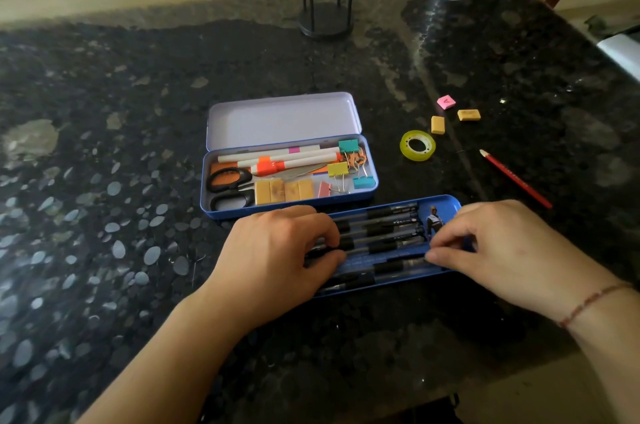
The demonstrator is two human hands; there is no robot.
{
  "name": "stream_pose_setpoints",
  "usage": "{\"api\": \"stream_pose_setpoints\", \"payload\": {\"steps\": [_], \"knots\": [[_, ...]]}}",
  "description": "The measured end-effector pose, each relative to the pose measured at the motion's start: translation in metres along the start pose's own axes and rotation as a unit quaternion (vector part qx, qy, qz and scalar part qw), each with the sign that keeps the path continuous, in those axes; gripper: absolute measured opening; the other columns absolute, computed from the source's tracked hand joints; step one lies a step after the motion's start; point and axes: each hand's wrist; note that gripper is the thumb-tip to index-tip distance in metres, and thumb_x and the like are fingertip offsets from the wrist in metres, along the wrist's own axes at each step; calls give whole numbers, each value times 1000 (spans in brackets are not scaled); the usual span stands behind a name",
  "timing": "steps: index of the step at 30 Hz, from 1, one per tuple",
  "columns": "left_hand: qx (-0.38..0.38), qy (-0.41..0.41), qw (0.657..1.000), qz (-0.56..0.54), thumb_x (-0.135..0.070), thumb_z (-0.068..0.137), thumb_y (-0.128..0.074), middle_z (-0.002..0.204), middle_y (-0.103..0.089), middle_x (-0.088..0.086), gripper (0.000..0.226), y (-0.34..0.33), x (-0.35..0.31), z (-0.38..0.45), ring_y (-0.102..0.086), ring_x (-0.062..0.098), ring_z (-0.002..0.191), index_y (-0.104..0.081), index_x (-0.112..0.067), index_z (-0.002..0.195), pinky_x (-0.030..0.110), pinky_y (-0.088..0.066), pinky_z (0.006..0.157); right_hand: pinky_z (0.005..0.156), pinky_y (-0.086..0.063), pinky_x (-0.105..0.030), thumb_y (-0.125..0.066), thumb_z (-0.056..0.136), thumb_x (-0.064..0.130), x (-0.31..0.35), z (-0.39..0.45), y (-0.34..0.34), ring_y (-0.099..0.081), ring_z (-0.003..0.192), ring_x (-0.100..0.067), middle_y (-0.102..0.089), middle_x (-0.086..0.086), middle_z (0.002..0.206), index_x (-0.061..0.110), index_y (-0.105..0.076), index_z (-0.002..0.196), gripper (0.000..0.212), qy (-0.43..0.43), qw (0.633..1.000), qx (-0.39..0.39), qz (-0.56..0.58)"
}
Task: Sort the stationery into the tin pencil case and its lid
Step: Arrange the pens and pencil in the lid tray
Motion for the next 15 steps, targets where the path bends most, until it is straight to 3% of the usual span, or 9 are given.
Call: {"api": "stream_pose_setpoints", "payload": {"steps": [5, 8, 15], "knots": [[54, -61, 996, -19, -41, 78, -67, 76, -61, -19, 7, 9, 4, 0, -56, 0, 63, -69, -36, 83, 25, -50, 50, 76, -53, -27, -67, 80, 45, 5, 0, -2, -57, 77, 1, -61, 18, 80, 38, -70, 97, 18, 13, 1000, 20, -14], [75, -67, 995, -9, -42, 77, -67, 74, -62, -21, 9, 13, 6, -1, -55, -3, 62, -71, -37, 83, 22, -49, 49, 70, -53, -25, -71, 78, 42, 5, 0, -5, -59, 73, 0, -61, 15, 76, 39, -66, 81, 7, 9, 1000, 16, -1], [83, -64, 995, -1, -55, 76, -61, 81, -66, -21, 23, 13, 7, -2, -59, -1, 68, -69, -38, 90, 24, -52, 55, 54, -42, -19, -78, 70, 38, 6, 1, -5, -55, 57, -1, -62, 13, 69, 35, -62, 66, 17, -3, 1000, -11, 24]]}}
Point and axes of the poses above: each hand's wrist, its own z-axis towards the middle knuckle, its own y-axis out of the back of the hand, x = y × z
